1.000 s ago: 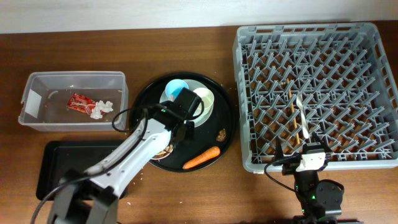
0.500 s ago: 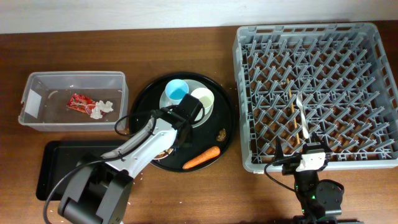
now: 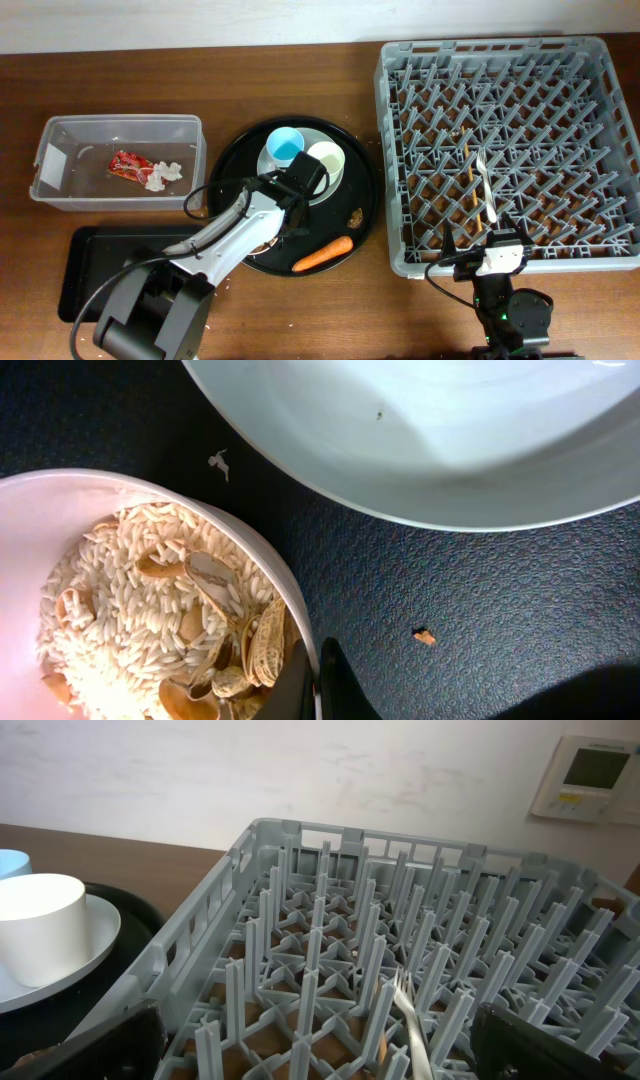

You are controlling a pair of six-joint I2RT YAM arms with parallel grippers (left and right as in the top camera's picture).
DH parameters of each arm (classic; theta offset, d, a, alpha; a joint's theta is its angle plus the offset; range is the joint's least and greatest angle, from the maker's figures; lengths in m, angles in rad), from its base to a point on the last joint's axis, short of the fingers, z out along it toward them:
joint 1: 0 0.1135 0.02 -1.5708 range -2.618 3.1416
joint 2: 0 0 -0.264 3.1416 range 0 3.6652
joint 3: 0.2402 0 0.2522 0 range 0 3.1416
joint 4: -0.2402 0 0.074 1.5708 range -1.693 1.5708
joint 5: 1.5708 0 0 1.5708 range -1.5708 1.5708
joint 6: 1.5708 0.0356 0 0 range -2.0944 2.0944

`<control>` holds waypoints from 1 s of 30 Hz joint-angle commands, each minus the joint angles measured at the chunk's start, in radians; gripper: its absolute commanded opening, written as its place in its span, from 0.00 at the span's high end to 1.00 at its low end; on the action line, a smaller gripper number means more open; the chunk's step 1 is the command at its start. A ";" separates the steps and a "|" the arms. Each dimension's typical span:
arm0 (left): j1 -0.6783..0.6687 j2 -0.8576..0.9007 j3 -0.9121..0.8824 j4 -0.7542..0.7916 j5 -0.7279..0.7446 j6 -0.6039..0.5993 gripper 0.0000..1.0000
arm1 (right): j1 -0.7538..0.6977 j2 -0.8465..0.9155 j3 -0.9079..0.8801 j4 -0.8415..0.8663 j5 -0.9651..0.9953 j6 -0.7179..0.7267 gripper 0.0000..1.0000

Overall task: Sort waste into correct bins and load items into the dishwasher rack
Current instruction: 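Tip the pink bowl over the black tray to dump the rice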

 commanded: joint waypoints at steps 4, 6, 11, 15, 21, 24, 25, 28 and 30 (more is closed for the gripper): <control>0.001 -0.048 0.005 -0.026 0.008 -0.002 1.00 | -0.008 -0.007 -0.007 -0.001 -0.005 0.004 0.01; 0.001 -0.102 0.005 -0.032 0.008 -0.002 1.00 | -0.008 -0.007 -0.007 0.000 -0.005 0.004 0.01; 0.001 -0.204 0.005 -0.080 0.005 -0.002 1.00 | -0.008 -0.007 -0.007 -0.001 -0.005 0.004 0.01; 0.036 -0.305 0.014 -0.177 -0.054 0.044 1.00 | -0.008 -0.007 -0.007 -0.001 -0.005 0.004 0.01; 0.278 -0.431 0.014 -0.271 0.086 0.150 1.00 | -0.008 -0.007 -0.007 -0.001 -0.005 0.004 0.01; 0.386 -0.433 0.014 -0.292 0.150 0.201 1.00 | -0.008 -0.007 -0.007 -0.001 -0.005 0.004 0.01; 0.410 -0.433 0.014 -0.298 0.150 0.201 1.00 | -0.008 -0.007 -0.007 0.000 -0.005 0.004 0.01; 0.552 -0.433 0.014 -0.311 0.246 0.286 1.00 | -0.008 -0.007 -0.007 -0.001 -0.005 0.004 0.01; 0.637 -0.433 0.012 -0.320 0.317 0.337 1.00 | -0.008 -0.007 -0.007 -0.001 -0.005 0.004 0.01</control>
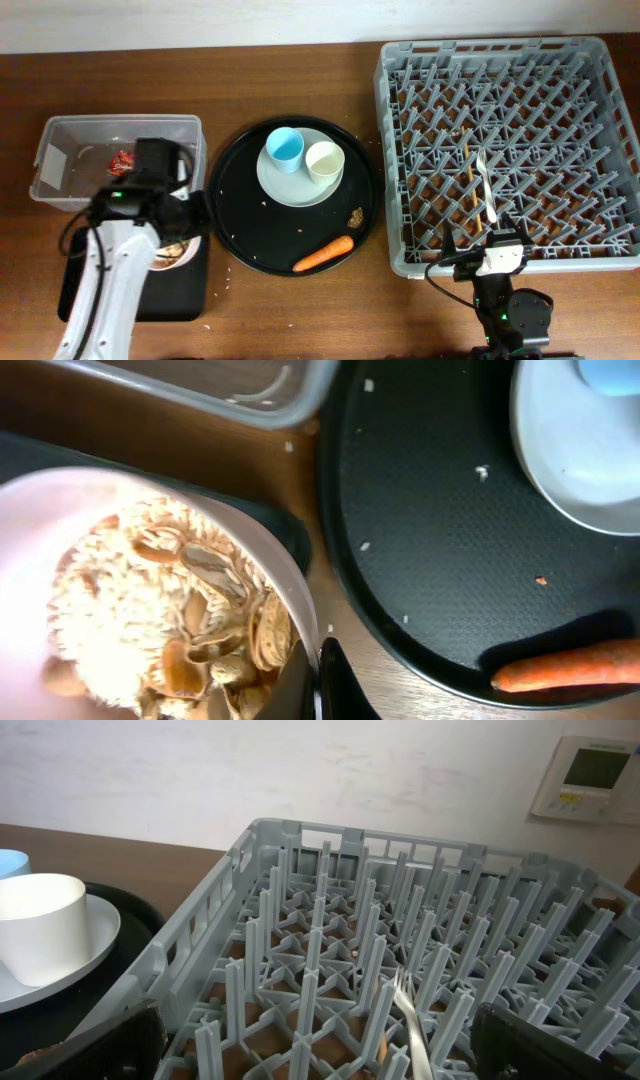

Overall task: Sort waste into correct bins and load items into the dishwasher rack
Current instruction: 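Tip the pink bowl over the black tray to dump the rice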

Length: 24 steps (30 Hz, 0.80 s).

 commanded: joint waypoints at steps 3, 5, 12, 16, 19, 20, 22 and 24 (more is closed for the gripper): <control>0.233 -0.026 -0.009 -0.004 0.241 0.188 1.00 | -0.008 -0.007 -0.007 -0.001 -0.005 0.003 0.02; 0.352 -0.026 -0.061 0.038 0.371 0.272 1.00 | -0.008 -0.007 -0.007 -0.001 -0.005 0.003 0.01; 0.823 -0.026 -0.206 0.077 0.895 0.531 1.00 | -0.008 -0.007 -0.007 -0.001 -0.005 0.003 0.01; 0.975 -0.026 -0.267 0.122 0.977 0.536 1.00 | -0.008 -0.007 -0.007 -0.001 -0.005 0.003 0.01; 1.030 -0.026 -0.328 0.201 1.056 0.535 1.00 | -0.008 -0.007 -0.007 -0.001 -0.005 0.003 0.01; 1.038 -0.026 -0.341 0.217 1.070 0.536 1.00 | -0.008 -0.007 -0.007 -0.001 -0.005 0.003 0.01; 1.038 -0.024 -0.362 0.266 1.129 0.536 1.00 | -0.008 -0.007 -0.007 -0.001 -0.005 0.003 0.01; 1.038 -0.024 -0.387 0.325 1.217 0.535 1.00 | -0.008 -0.007 -0.007 -0.001 -0.005 0.003 0.01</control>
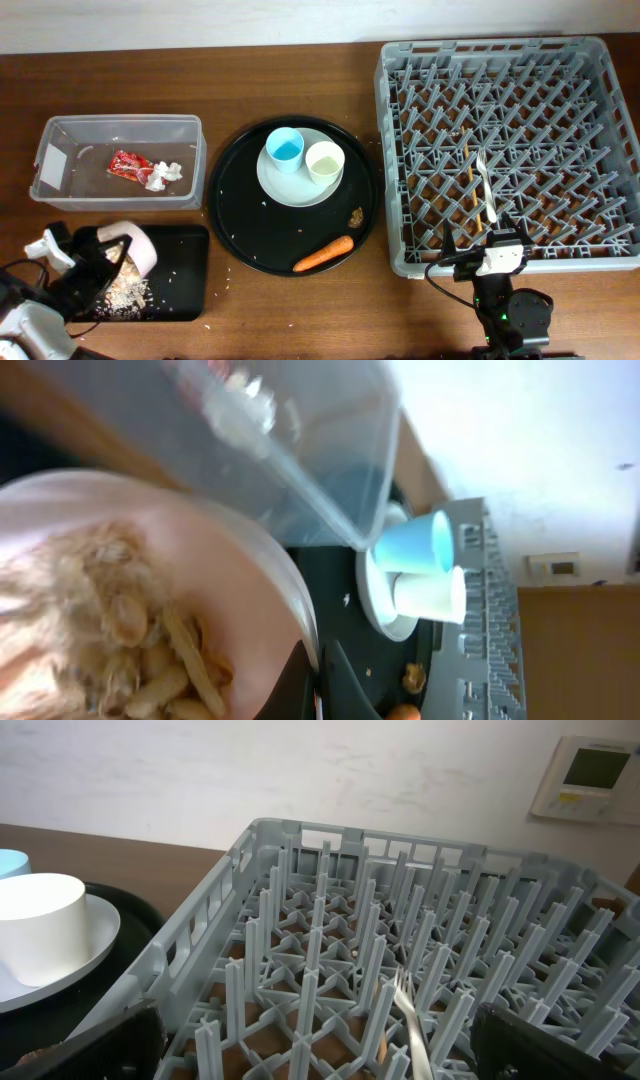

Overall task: Sort waste into correct bins and load items into the dishwasher rack
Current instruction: 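Tip the pink bowl over the black tray to dump the rice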

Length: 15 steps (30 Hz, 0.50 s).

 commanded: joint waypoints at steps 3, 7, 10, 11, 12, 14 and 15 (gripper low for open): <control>0.004 -0.008 -0.038 0.052 0.187 0.019 1.00 | -0.008 -0.008 -0.007 -0.001 -0.005 0.004 0.01; 0.005 -0.008 -0.038 0.025 0.315 0.023 1.00 | -0.008 -0.008 -0.007 -0.001 -0.005 0.004 0.01; 0.004 -0.008 -0.038 0.024 0.309 0.023 1.00 | -0.008 -0.008 -0.007 -0.001 -0.005 0.004 0.01; 0.004 -0.008 -0.038 0.018 0.275 0.023 1.00 | -0.008 -0.008 -0.007 -0.001 -0.005 0.004 0.01; 0.004 -0.008 -0.038 -0.018 0.282 0.041 1.00 | -0.008 -0.008 -0.007 -0.001 -0.005 0.004 0.01; 0.004 -0.008 -0.038 0.004 0.282 0.062 1.00 | -0.008 -0.008 -0.007 -0.001 -0.005 0.004 0.01; 0.004 -0.008 -0.038 -0.039 0.314 0.070 1.00 | -0.008 -0.008 -0.007 -0.001 -0.005 0.004 0.01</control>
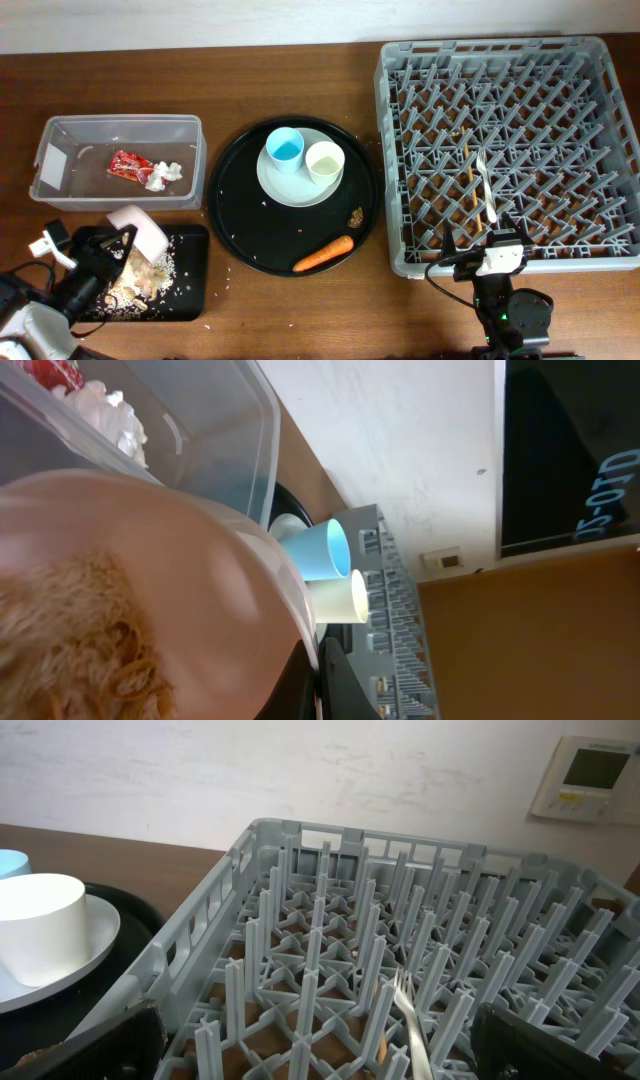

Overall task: Sort waste into correct bins and load items into the dishwasher rack
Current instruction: 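Tip the pink bowl over the black tray to dump the rice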

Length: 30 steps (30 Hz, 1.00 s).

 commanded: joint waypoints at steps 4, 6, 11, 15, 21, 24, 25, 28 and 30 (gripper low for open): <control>0.004 -0.008 -0.002 -0.003 0.036 0.027 1.00 | -0.008 -0.007 -0.007 -0.001 -0.005 0.004 0.01; 0.004 -0.008 -0.002 -0.007 0.084 0.026 1.00 | -0.008 -0.007 -0.007 0.000 -0.005 0.004 0.01; 0.004 -0.008 -0.002 -0.100 0.175 0.016 1.00 | -0.008 -0.007 -0.007 -0.001 -0.005 0.004 0.01; 0.004 -0.008 -0.002 -0.113 0.108 0.023 1.00 | -0.008 -0.007 -0.007 -0.001 -0.005 0.004 0.01; 0.009 -0.004 -0.002 -0.066 0.161 -0.006 1.00 | -0.008 -0.007 -0.007 -0.001 -0.005 0.004 0.02; 0.010 -0.004 -0.002 -0.035 0.188 -0.026 1.00 | -0.008 -0.007 -0.007 -0.001 -0.005 0.004 0.01; 0.010 -0.004 -0.002 -0.092 0.203 -0.016 1.00 | -0.008 -0.007 -0.007 -0.001 -0.005 0.004 0.01; 0.010 -0.004 -0.002 -0.079 0.168 0.004 1.00 | -0.008 -0.007 -0.007 -0.001 -0.005 0.004 0.01; 0.010 -0.004 -0.002 -0.068 0.143 0.008 1.00 | -0.008 -0.007 -0.007 -0.001 -0.005 0.004 0.01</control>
